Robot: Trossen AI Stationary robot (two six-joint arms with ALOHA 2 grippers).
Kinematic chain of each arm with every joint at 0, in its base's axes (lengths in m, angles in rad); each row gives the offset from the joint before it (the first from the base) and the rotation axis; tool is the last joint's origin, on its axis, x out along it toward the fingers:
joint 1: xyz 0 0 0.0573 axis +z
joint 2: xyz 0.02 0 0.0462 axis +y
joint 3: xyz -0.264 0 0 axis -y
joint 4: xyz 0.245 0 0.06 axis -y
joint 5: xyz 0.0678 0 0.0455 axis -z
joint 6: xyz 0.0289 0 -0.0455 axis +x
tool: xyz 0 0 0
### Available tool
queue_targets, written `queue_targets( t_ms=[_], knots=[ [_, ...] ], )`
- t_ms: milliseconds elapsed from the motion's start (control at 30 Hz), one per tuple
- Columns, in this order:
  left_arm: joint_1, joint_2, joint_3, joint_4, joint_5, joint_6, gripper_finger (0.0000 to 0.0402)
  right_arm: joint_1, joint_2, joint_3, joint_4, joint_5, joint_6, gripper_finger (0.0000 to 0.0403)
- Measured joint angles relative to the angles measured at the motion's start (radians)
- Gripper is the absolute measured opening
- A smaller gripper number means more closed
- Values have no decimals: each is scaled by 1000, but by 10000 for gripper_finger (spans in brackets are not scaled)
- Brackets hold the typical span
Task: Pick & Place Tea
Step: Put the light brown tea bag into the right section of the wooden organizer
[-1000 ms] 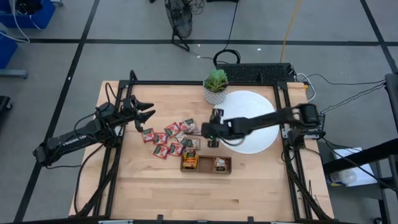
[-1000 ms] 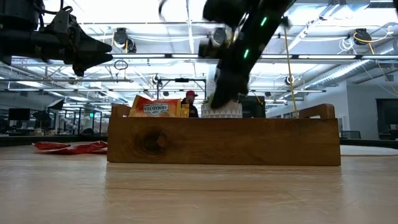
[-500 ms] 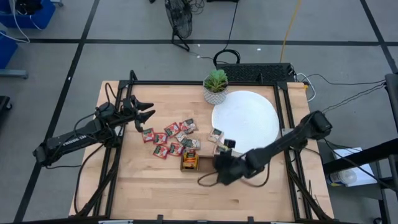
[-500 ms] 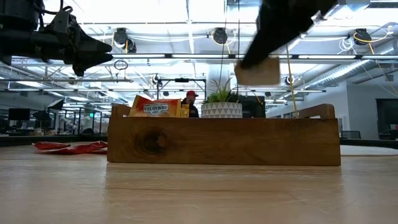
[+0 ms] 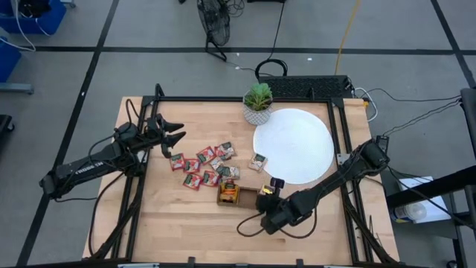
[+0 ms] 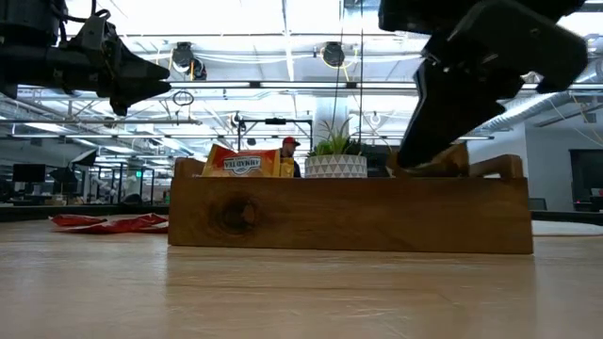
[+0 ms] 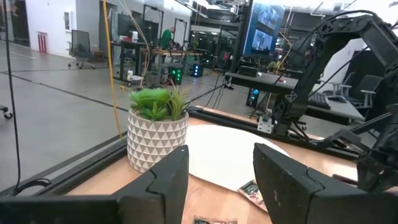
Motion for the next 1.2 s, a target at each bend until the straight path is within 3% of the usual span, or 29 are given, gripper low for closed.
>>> queue_targets(
  t_ms=[133, 500, 700, 833, 1000, 1200],
  knots=[
    [0, 0, 0, 0, 0, 0, 182, -2, 0, -21, 8, -42, 43, 18],
    [0, 0, 0, 0, 0, 0, 182, -6, -8, -37, 57, -80, 30, 138],
    [0, 0, 0, 0, 0, 0, 182, -10, -83, -37, 85, -79, 1, 160],
    [0, 0, 0, -1, 0, 0, 182, -21, -148, -36, 80, -125, 7, 129],
    [0, 0, 0, 0, 0, 0, 182, -70, -149, 49, -6, -339, -85, 15],
    [0, 0, 0, -2, 0, 0, 182, -126, -76, 193, -246, -444, -147, 1]
  ],
)
